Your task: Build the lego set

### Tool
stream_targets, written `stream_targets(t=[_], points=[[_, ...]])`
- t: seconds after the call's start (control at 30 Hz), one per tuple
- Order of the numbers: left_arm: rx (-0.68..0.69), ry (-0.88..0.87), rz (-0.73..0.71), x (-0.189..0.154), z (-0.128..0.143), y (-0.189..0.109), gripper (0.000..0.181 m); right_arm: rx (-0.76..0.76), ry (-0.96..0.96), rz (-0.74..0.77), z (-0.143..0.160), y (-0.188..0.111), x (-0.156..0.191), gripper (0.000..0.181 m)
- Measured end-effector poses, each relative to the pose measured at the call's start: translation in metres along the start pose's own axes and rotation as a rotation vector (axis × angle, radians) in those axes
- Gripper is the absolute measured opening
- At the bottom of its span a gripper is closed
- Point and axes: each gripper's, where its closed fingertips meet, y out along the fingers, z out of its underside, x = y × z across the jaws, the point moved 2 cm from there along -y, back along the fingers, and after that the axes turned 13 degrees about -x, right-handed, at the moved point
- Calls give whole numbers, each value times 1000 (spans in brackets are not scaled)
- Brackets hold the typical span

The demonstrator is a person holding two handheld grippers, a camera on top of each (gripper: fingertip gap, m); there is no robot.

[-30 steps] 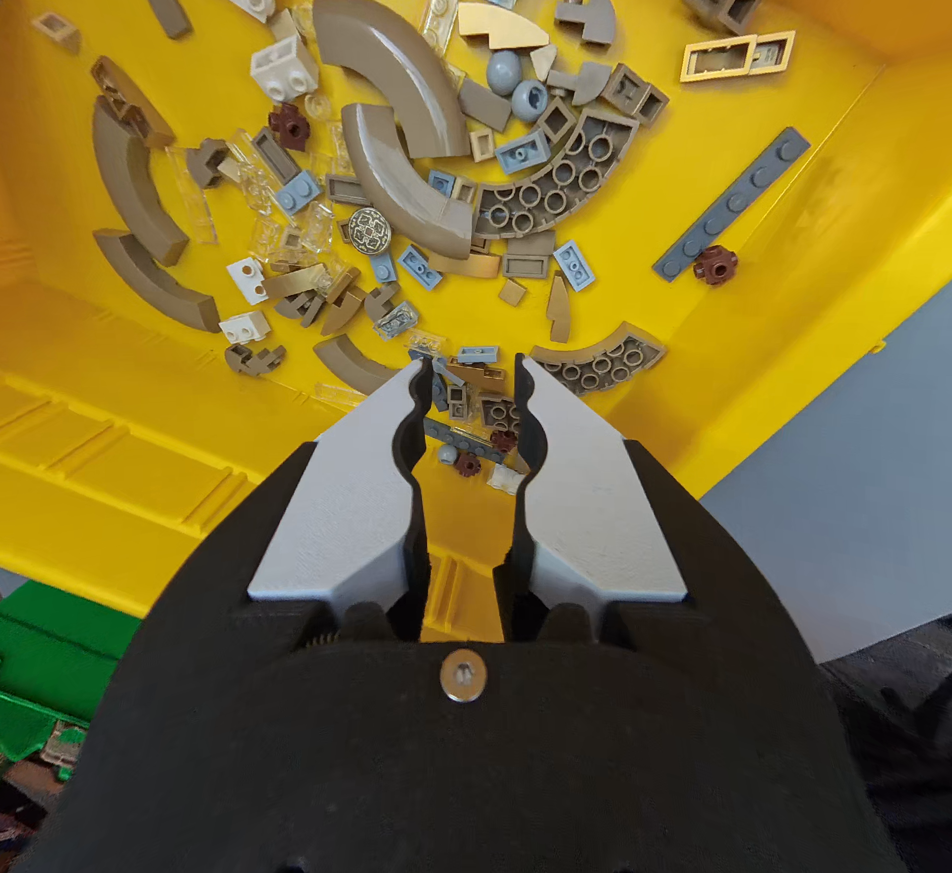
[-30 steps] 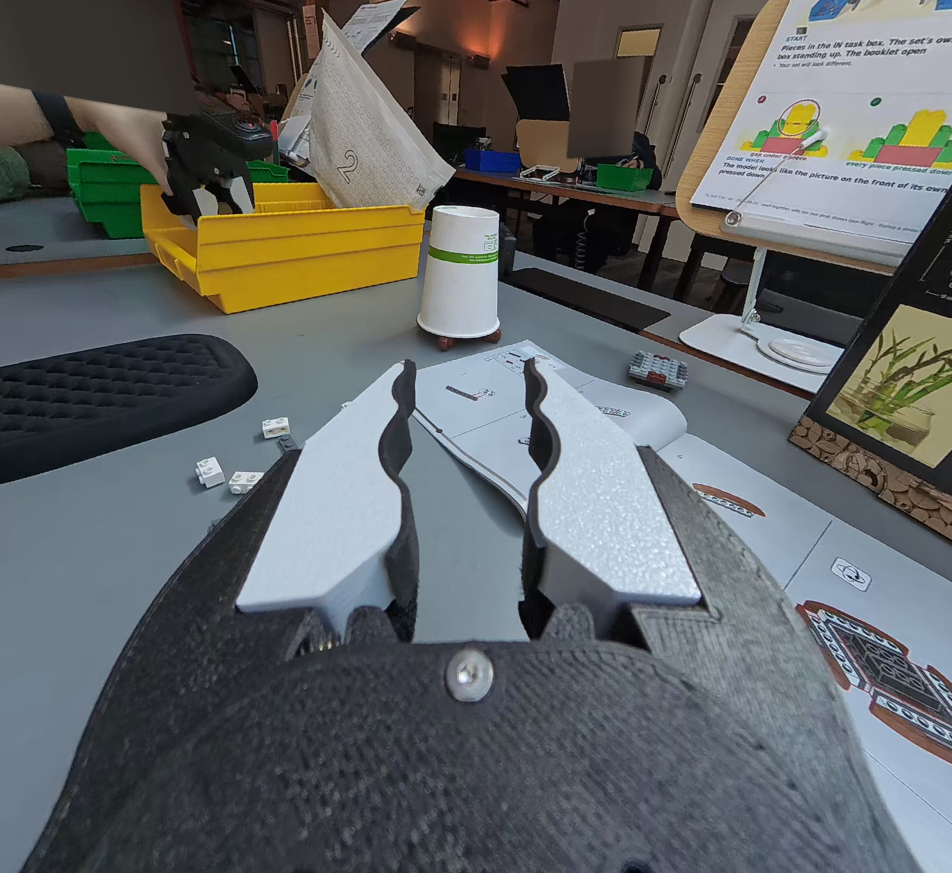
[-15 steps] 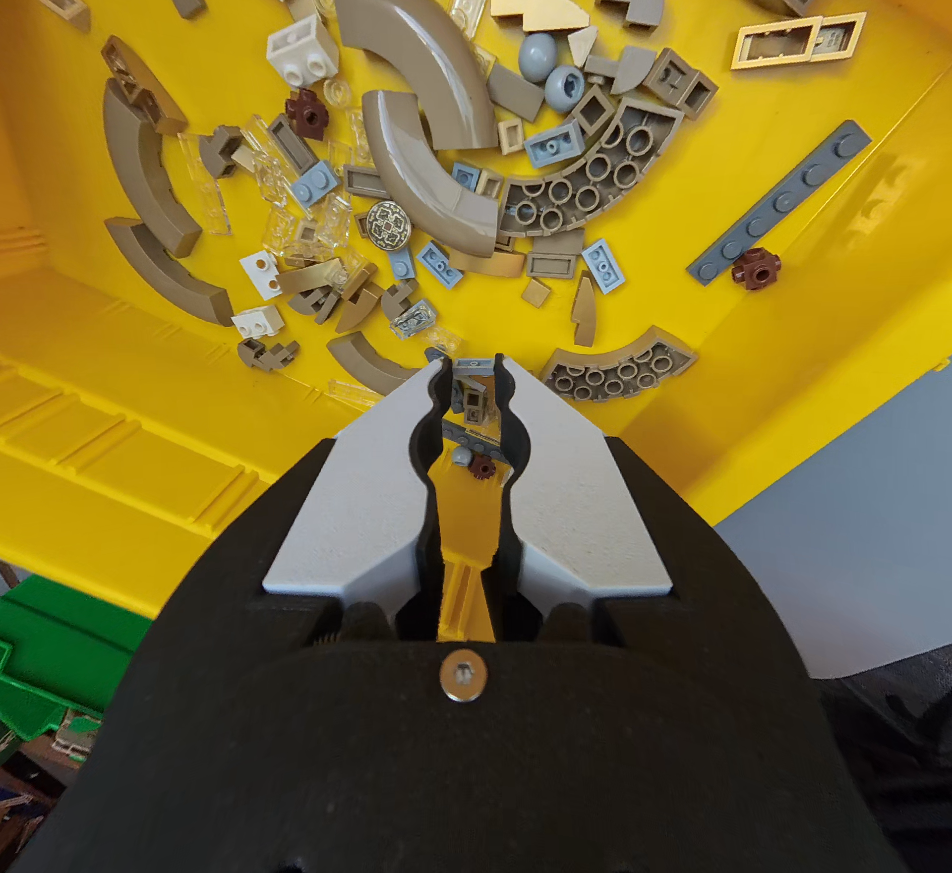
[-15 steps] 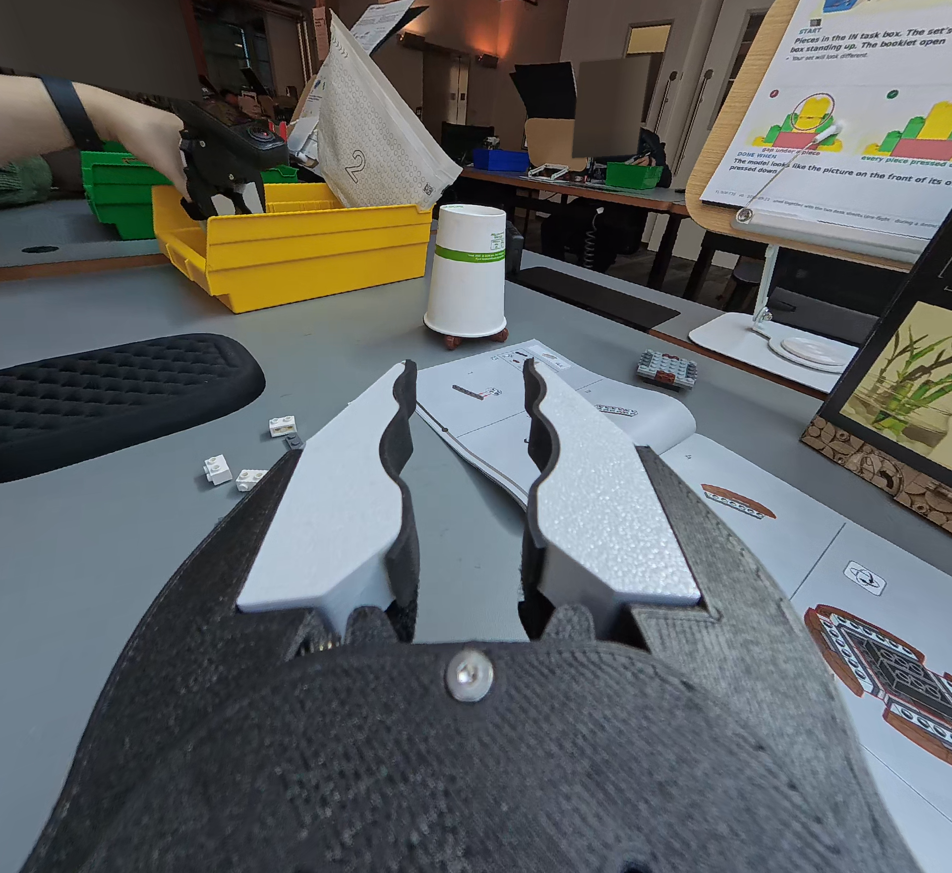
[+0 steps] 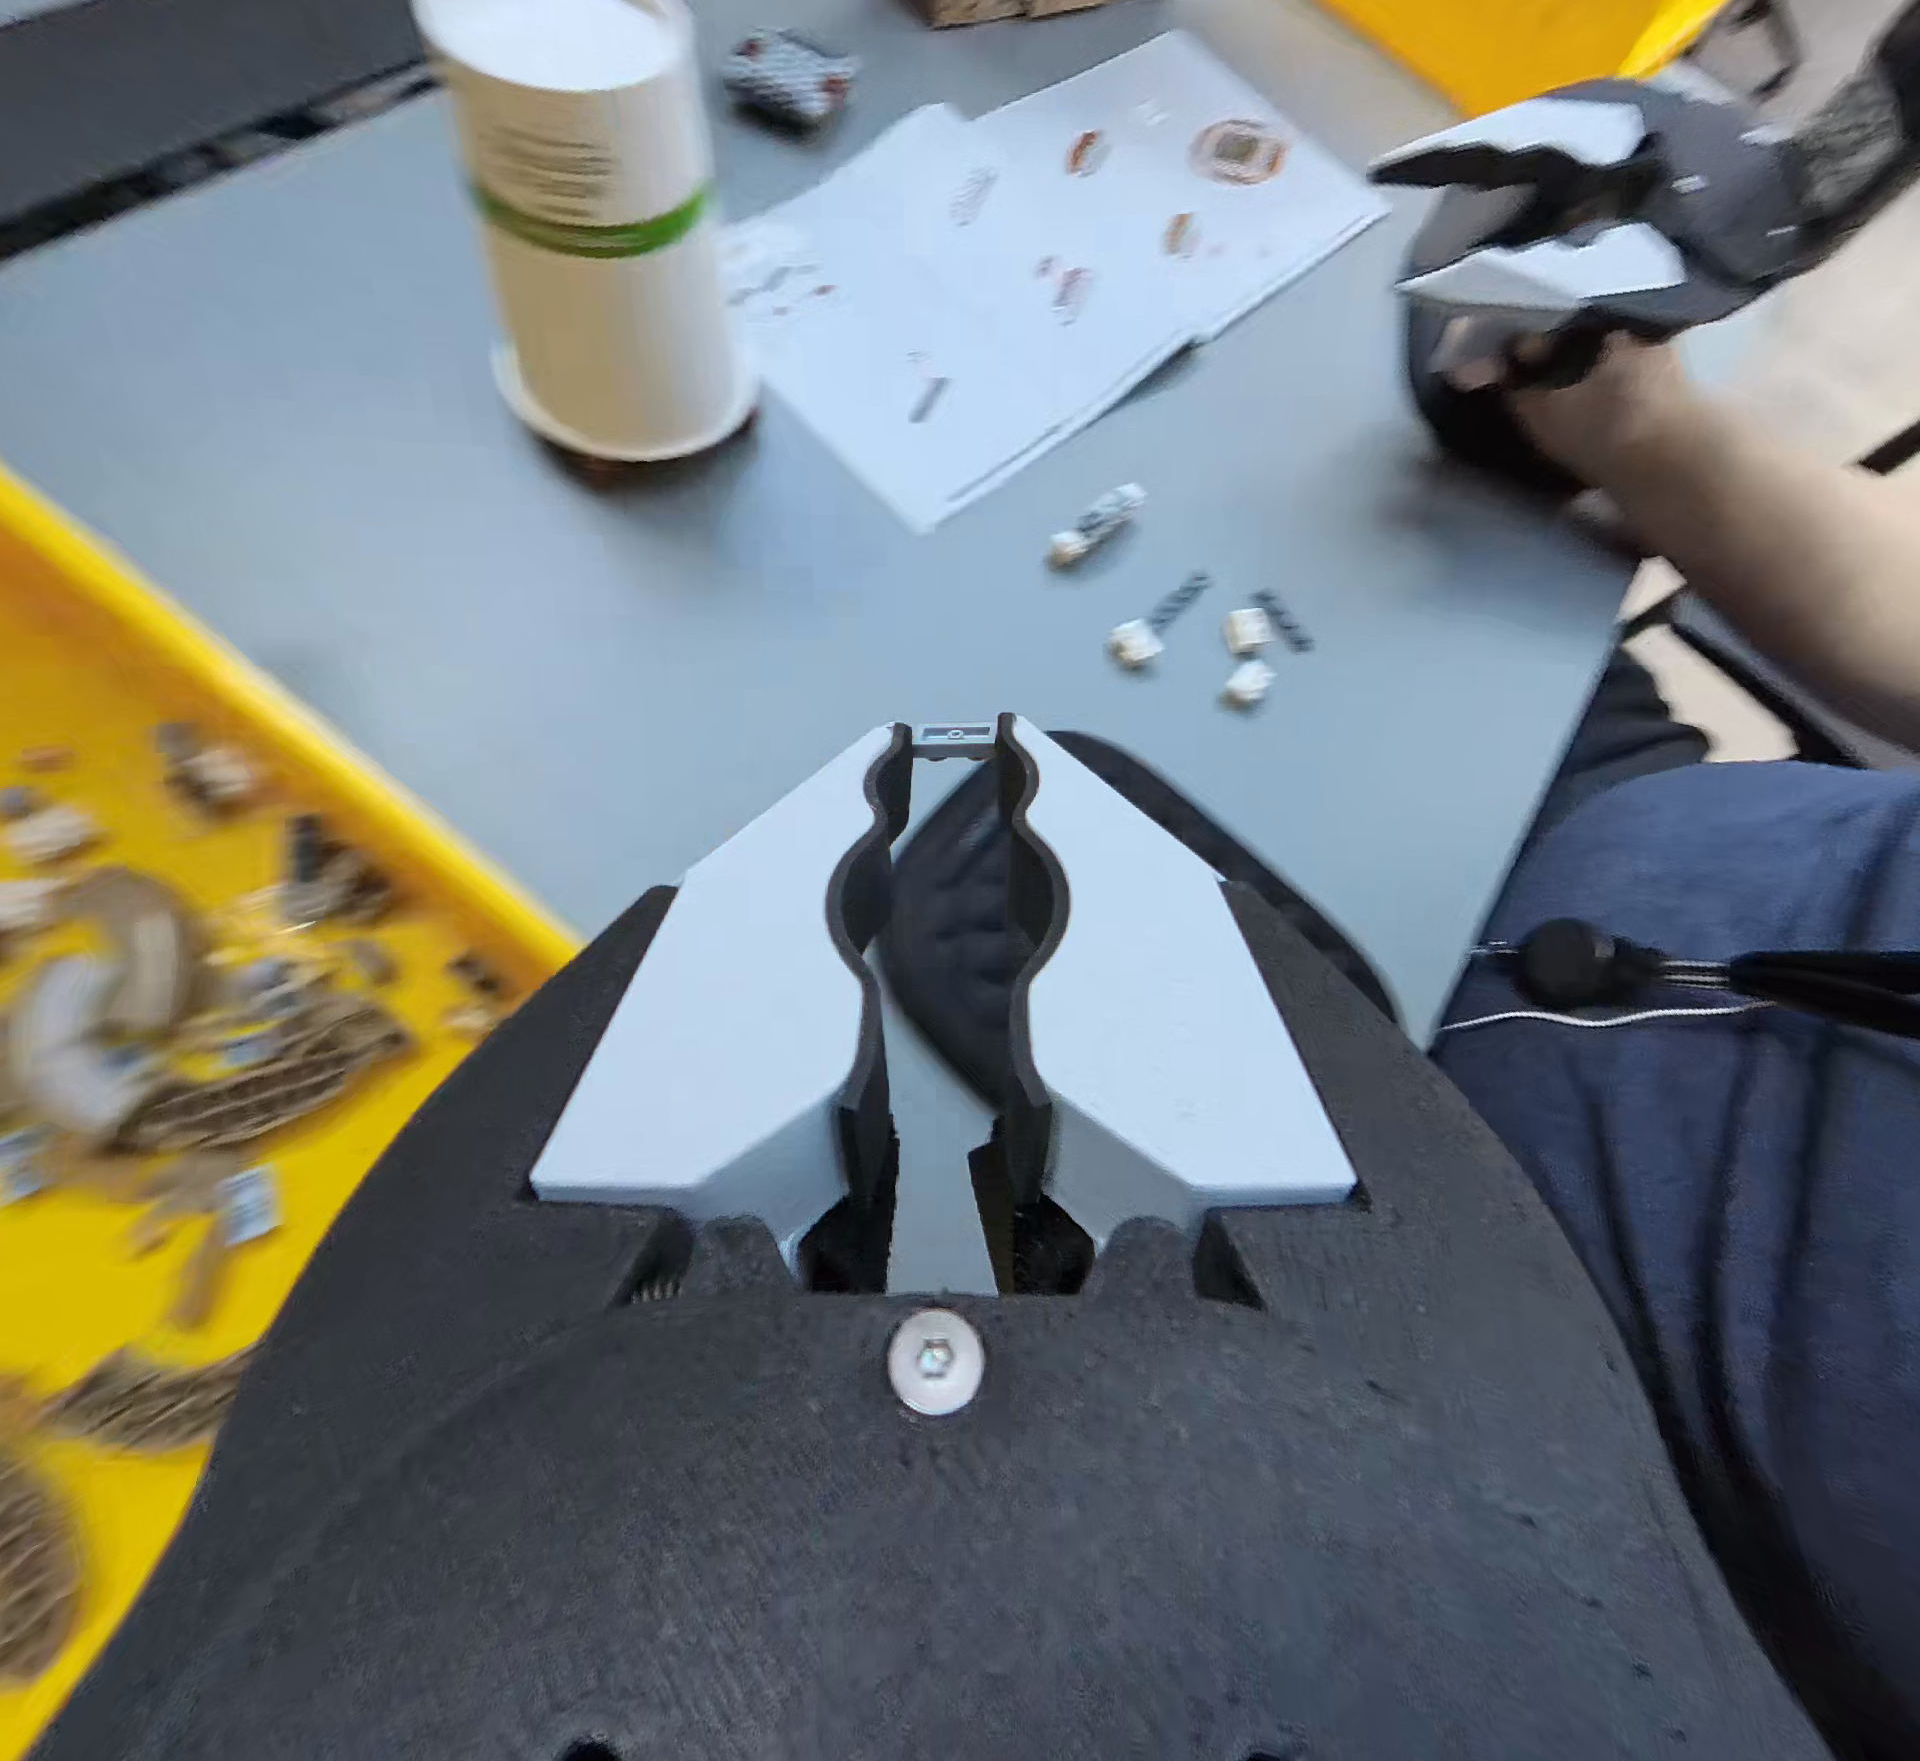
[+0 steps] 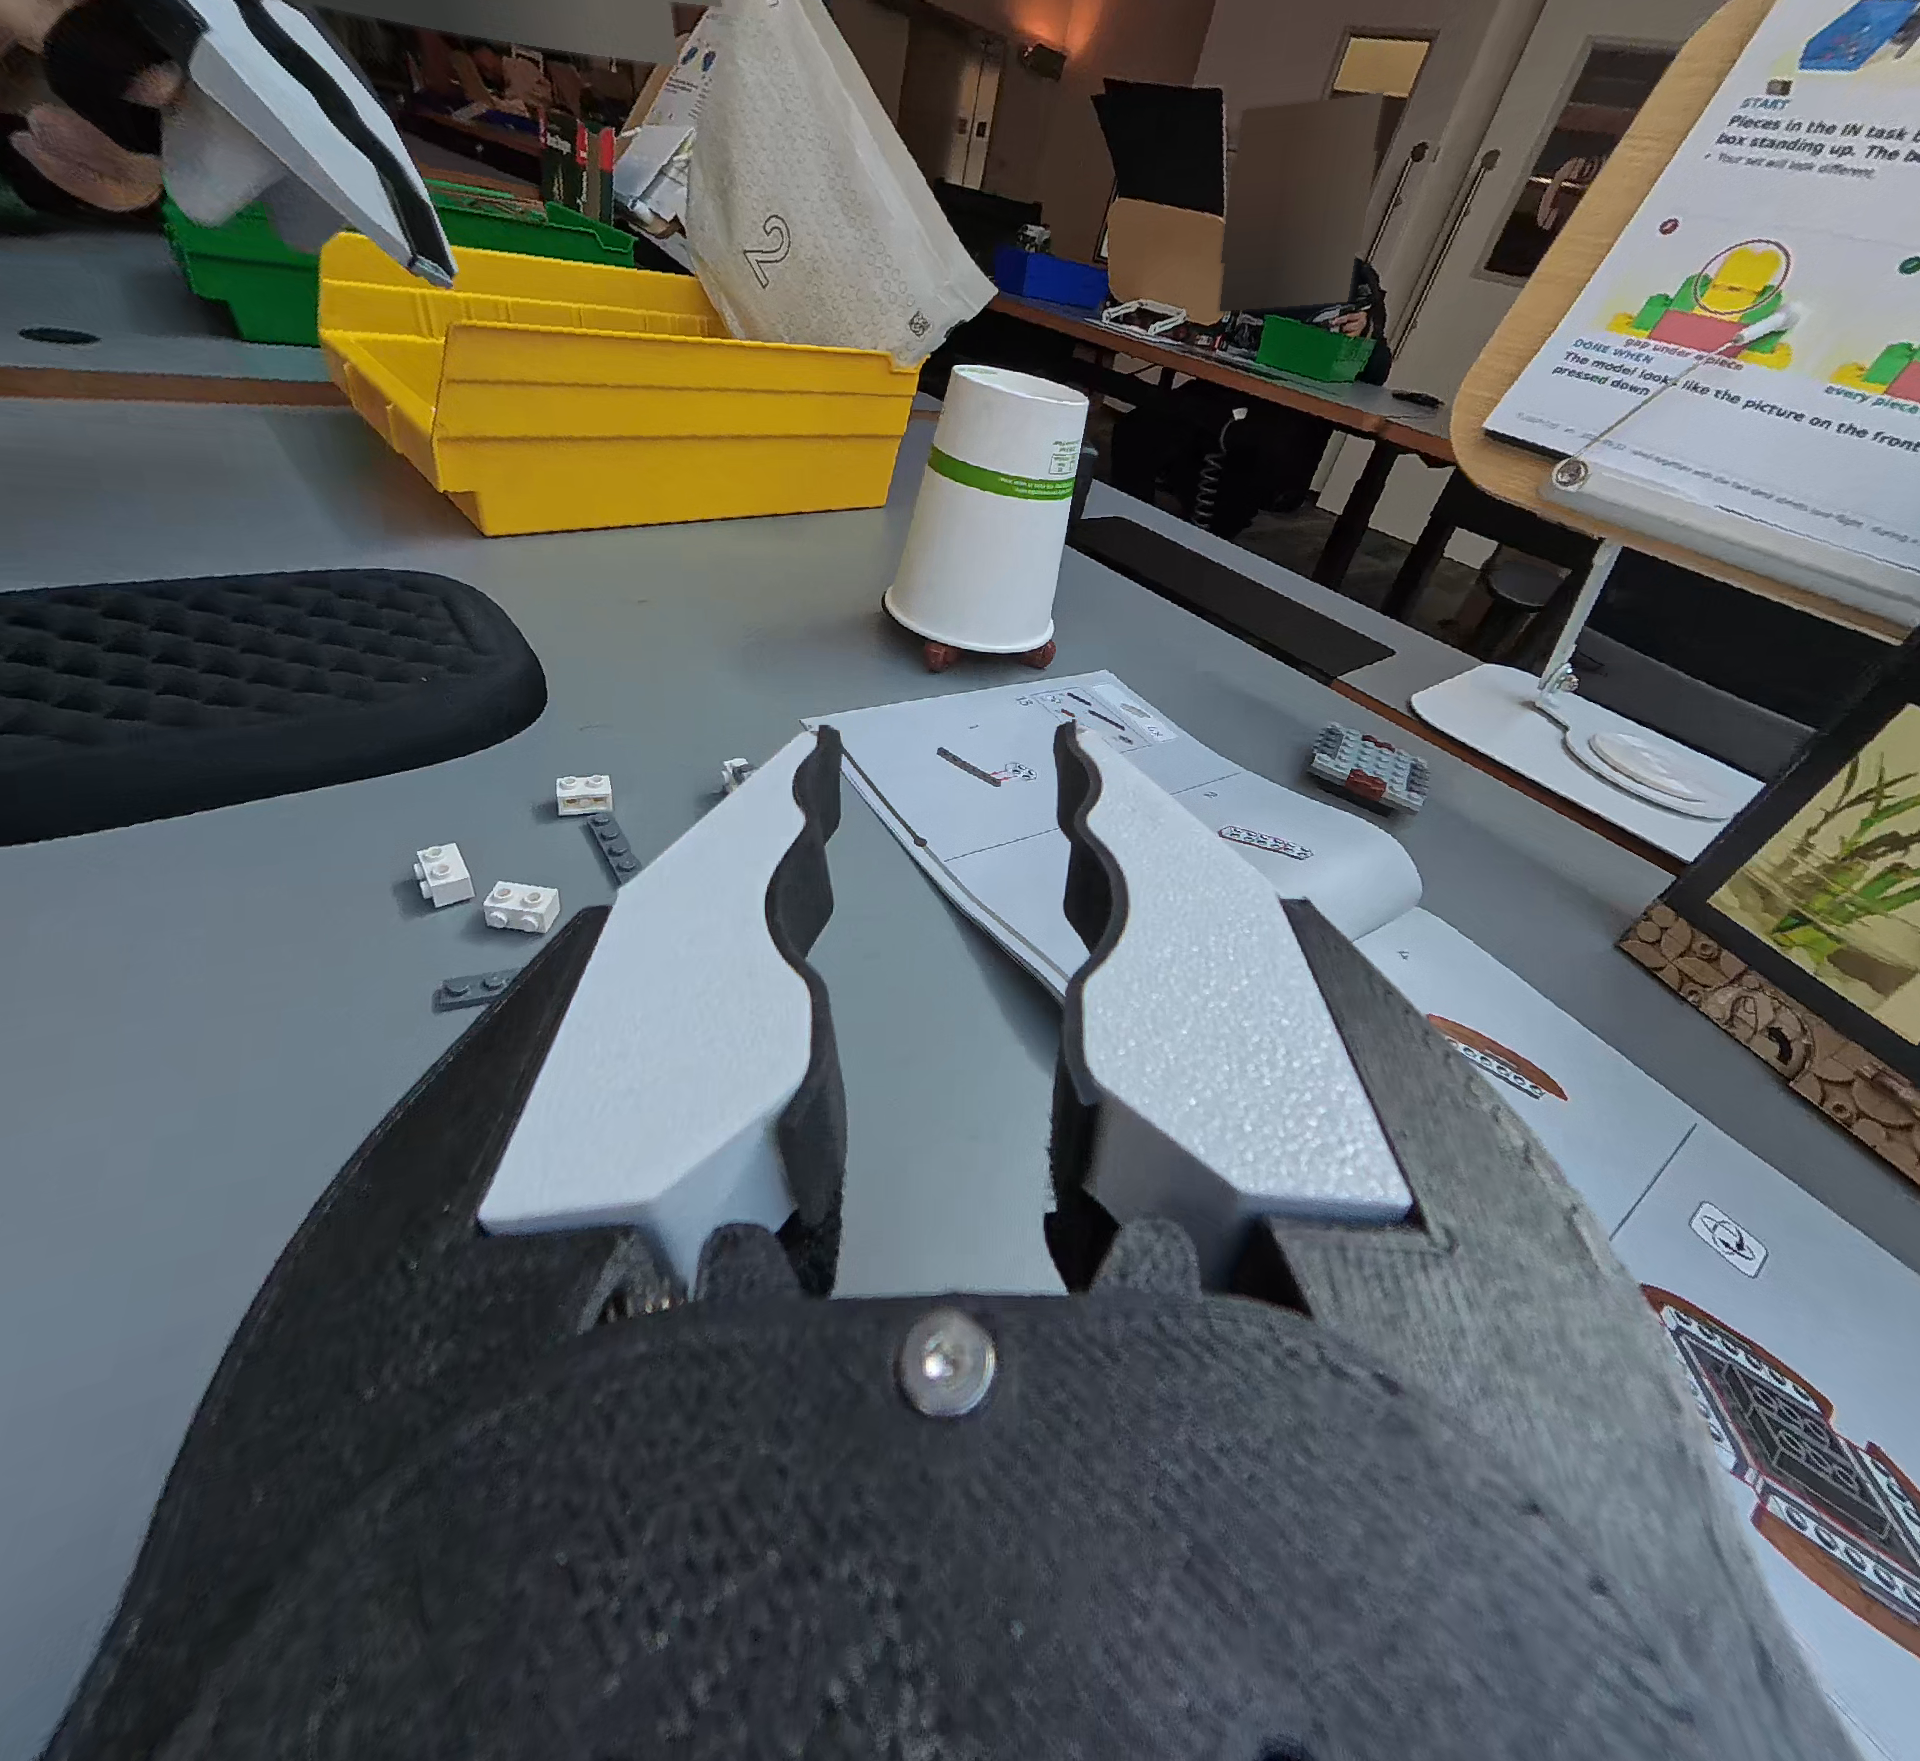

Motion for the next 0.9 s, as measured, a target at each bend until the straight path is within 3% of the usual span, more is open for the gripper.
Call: stream_targets(t=[0.03, 0.17, 0.23, 0.33, 0.47, 0.83, 0.9], points=[[-15, -42, 81, -31, 3, 13, 14, 5, -21, -10, 0, 1, 3, 41], [91, -211, 343, -126, 41, 74, 14, 11, -72, -43, -4, 0, 20, 40], [201, -274, 378, -145, 66, 101, 14, 11, -58, -87, -7, -4, 36, 40], [261, -497, 509, -172, 75, 118, 14, 45, -71, -172, -10, -12, 63, 40], [351, -608, 496, -175, 85, 131, 14, 127, -110, -279, -5, -22, 87, 40], [501, -494, 311, -171, 102, 147, 15, 178, -98, -367, 21, -31, 112, 41], [494, -494, 309, -172, 100, 147, 26, 182, -106, -369, 21, -33, 111, 41]])
